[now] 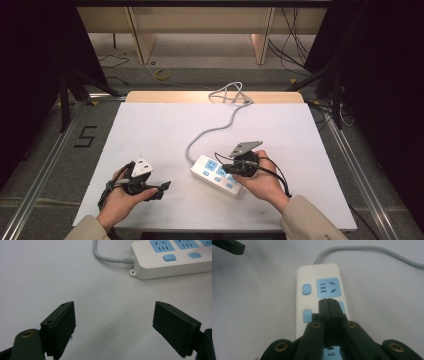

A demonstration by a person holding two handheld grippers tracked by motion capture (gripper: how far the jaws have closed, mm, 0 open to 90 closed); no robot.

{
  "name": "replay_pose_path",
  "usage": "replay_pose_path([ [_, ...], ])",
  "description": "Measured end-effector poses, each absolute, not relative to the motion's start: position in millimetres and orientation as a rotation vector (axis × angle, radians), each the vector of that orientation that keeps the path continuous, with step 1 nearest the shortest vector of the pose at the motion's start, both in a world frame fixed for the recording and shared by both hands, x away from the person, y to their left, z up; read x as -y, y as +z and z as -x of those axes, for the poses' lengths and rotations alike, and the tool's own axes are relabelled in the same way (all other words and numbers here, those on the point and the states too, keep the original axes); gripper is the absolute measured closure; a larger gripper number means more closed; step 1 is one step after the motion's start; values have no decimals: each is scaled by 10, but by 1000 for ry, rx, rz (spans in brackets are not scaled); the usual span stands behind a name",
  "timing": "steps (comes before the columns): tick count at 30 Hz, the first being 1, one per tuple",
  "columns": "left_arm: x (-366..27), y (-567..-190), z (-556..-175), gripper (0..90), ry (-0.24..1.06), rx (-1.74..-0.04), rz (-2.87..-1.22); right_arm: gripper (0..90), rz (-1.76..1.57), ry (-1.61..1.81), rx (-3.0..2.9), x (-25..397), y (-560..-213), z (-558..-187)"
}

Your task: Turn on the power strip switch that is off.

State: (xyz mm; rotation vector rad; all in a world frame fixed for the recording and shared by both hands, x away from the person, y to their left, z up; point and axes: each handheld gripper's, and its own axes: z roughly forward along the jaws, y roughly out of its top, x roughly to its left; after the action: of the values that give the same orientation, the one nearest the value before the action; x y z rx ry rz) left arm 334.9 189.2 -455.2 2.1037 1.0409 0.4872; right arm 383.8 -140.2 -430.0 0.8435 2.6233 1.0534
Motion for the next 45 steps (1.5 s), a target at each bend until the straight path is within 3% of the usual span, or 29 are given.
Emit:
replay_pose_path([
  [45,-1885,-4551,-3350,182,480,-1034,-2108,900,-815,1008,-2674,1165,-4331,-3932],
])
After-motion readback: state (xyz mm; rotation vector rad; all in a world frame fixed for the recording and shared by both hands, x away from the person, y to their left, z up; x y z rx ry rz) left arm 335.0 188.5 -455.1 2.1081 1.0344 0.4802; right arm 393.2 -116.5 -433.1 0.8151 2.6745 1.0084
